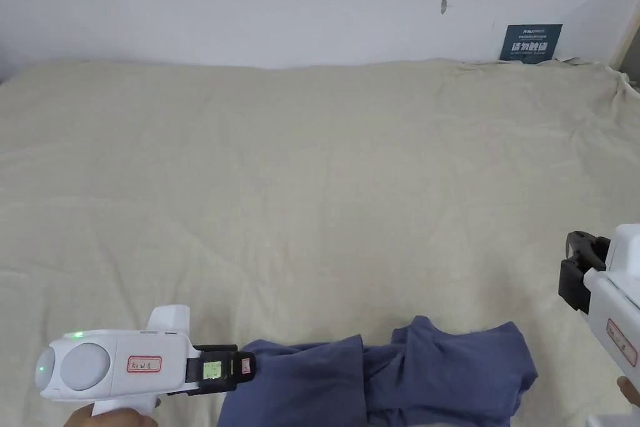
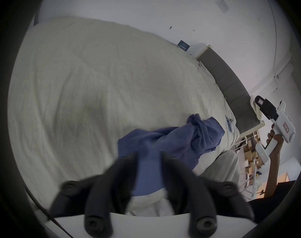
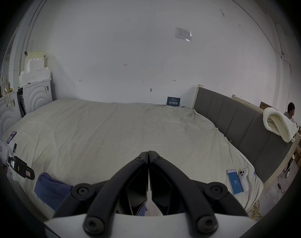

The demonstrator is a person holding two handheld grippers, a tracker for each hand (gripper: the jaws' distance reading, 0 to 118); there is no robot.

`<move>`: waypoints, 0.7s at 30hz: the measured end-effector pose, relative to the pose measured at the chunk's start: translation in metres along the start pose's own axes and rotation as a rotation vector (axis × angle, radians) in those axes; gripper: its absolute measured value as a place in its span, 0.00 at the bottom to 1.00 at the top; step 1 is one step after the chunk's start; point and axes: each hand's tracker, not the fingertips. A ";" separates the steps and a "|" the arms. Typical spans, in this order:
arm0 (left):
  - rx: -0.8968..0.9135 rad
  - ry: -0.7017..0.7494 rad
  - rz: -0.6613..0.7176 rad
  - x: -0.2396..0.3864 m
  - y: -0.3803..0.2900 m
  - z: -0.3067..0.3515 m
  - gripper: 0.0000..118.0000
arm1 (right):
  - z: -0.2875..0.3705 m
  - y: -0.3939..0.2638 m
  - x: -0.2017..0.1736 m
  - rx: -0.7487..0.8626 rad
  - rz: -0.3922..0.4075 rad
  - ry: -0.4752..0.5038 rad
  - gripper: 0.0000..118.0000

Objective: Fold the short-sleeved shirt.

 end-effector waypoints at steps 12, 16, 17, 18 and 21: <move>-0.125 -0.004 0.006 -0.015 -0.002 -0.050 0.78 | -0.003 -0.004 -0.004 -0.017 0.003 0.013 0.00; -0.137 0.042 -0.011 -0.007 -0.002 -0.059 0.51 | -0.001 -0.004 -0.002 -0.020 0.001 0.009 0.00; -0.137 0.051 -0.021 -0.005 -0.001 -0.058 0.46 | -0.001 -0.004 -0.001 -0.020 0.000 0.007 0.00; -0.135 0.057 -0.030 -0.004 -0.001 -0.056 0.38 | -0.001 -0.004 0.000 -0.020 -0.002 0.006 0.00; -0.116 0.038 -0.011 -0.002 -0.002 -0.055 0.09 | -0.001 -0.005 0.002 -0.020 -0.008 0.003 0.00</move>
